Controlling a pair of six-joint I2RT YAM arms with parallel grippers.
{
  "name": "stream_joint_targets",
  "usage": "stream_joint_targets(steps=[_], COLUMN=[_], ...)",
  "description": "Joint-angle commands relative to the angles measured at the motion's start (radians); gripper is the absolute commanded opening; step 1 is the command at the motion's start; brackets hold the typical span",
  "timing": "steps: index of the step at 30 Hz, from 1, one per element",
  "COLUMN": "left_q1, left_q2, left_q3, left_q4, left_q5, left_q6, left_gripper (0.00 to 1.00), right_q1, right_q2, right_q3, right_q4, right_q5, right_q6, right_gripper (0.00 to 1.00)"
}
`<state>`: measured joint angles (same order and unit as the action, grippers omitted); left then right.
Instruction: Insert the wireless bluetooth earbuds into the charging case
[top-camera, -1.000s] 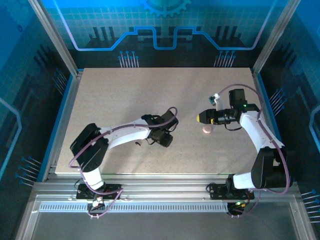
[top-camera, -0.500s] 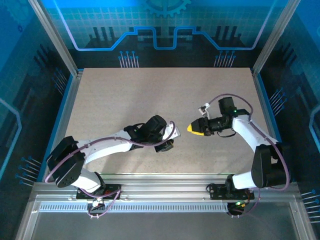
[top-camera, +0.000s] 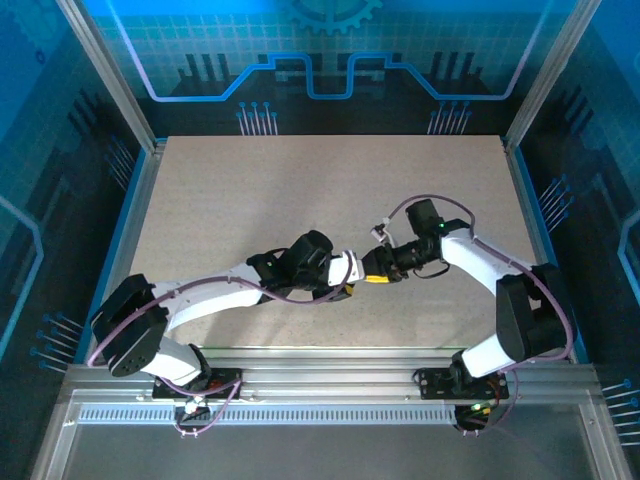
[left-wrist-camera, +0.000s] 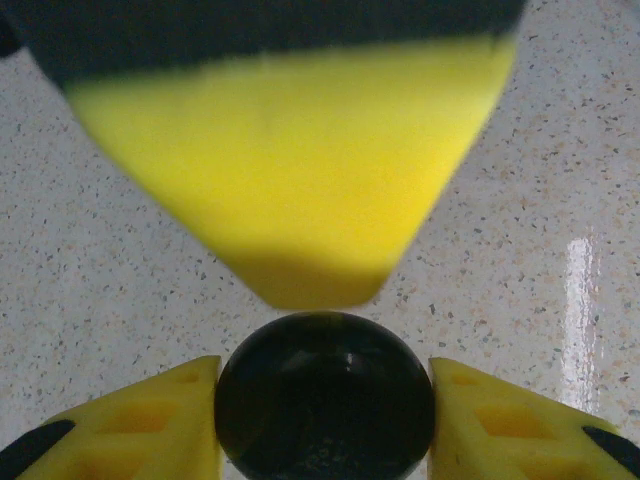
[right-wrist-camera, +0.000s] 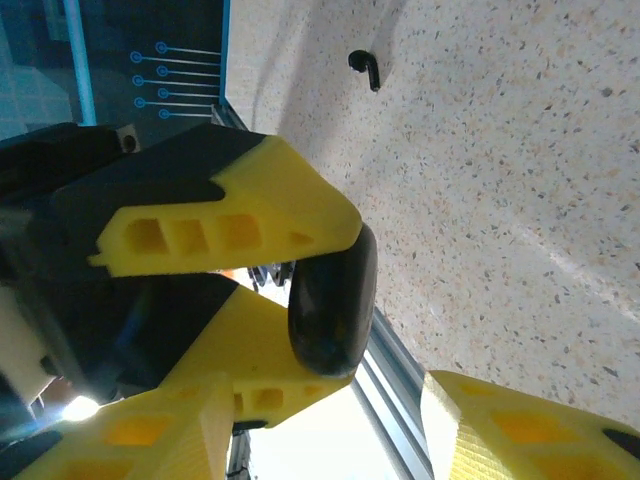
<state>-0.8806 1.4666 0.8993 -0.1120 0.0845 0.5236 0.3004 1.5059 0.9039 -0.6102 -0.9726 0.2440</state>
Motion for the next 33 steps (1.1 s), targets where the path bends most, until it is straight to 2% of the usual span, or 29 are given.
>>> stream_joint_targets(steps=[1, 8, 14, 16, 17, 19, 21, 22, 25, 29, 33], left_q1=[-0.014, -0.020, -0.021, -0.021, -0.021, -0.021, -0.021, -0.021, -0.016, 0.007, 0.031], left_q2=[-0.033, -0.042, -0.045, -0.042, -0.041, -0.036, -0.034, -0.036, -0.062, -0.114, -0.150], left_q3=[-0.012, -0.014, -0.014, -0.012, -0.010, -0.004, -0.004, -0.005, -0.028, -0.068, -0.081], left_q4=[0.039, 0.050, 0.057, 0.057, 0.058, 0.060, 0.075, 0.083, 0.128, 0.169, 0.170], left_q5=[0.033, 0.031, 0.007, -0.003, -0.012, -0.030, -0.040, -0.040, -0.006, 0.113, 0.201], left_q6=[0.018, 0.018, 0.014, 0.014, 0.009, -0.007, -0.039, -0.053, -0.112, -0.163, -0.190], left_gripper=[0.39, 0.38, 0.38, 0.40, 0.44, 0.61, 0.90, 0.93, 0.94, 0.91, 0.84], right_q1=[0.026, 0.061, 0.070, 0.069, 0.068, 0.066, 0.058, 0.054, 0.032, 0.002, -0.028], right_q2=[0.021, 0.067, 0.072, 0.053, 0.041, 0.015, -0.025, -0.046, -0.142, -0.302, -0.430], right_q3=[0.023, 0.046, 0.054, 0.055, 0.054, 0.053, 0.044, 0.036, -0.010, -0.109, -0.183], right_q4=[0.030, 0.035, 0.019, 0.011, 0.007, 0.000, 0.005, 0.014, 0.079, 0.216, 0.300], right_q5=[0.014, 0.012, -0.002, 0.006, 0.015, 0.032, 0.071, 0.088, 0.162, 0.228, 0.211], right_q6=[0.029, 0.021, 0.001, -0.012, -0.018, -0.035, -0.054, -0.064, -0.096, -0.140, -0.262], right_gripper=[0.50, 0.43, 0.23, 0.19, 0.19, 0.17, 0.16, 0.15, 0.11, 0.09, 0.10])
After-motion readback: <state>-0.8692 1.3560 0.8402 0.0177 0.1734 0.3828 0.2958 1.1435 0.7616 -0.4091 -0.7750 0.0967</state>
